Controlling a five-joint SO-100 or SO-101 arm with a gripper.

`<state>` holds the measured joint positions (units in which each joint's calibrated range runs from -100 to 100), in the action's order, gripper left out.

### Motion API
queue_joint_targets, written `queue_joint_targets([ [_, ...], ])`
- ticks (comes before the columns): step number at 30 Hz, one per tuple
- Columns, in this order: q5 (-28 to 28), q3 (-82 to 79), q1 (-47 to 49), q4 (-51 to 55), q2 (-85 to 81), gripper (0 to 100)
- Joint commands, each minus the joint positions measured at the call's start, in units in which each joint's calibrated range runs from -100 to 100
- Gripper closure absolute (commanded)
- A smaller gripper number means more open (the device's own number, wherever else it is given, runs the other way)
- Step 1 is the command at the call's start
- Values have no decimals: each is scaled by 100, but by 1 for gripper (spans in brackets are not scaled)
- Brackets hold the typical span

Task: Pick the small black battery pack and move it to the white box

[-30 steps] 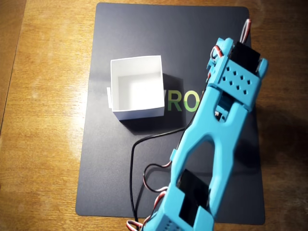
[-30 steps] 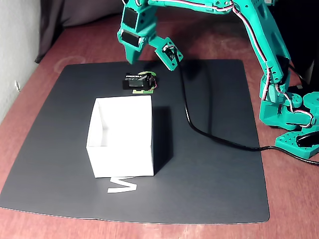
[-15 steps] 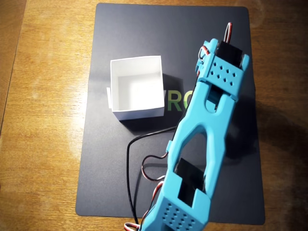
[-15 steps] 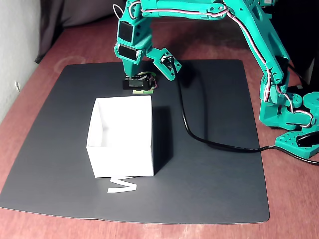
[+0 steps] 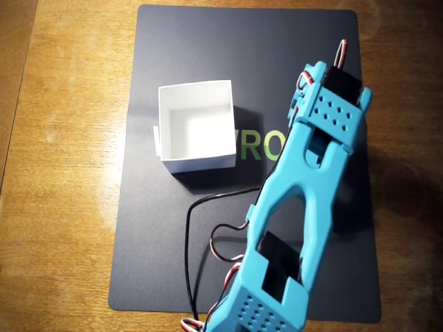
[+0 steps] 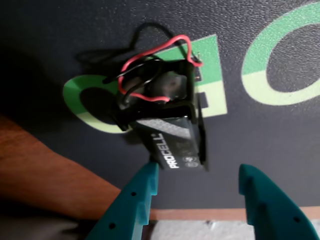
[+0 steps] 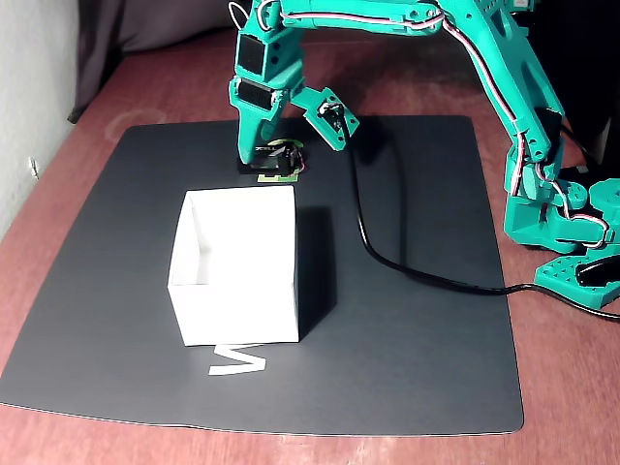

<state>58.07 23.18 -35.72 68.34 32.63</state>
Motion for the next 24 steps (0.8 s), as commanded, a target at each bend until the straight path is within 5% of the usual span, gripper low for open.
queue_joint_targets([
  [1, 26, 280, -175, -15, -163, 74],
  [10, 673, 235, -527, -50, -84, 73],
  [24, 635, 208, -516, -716, 302, 73],
])
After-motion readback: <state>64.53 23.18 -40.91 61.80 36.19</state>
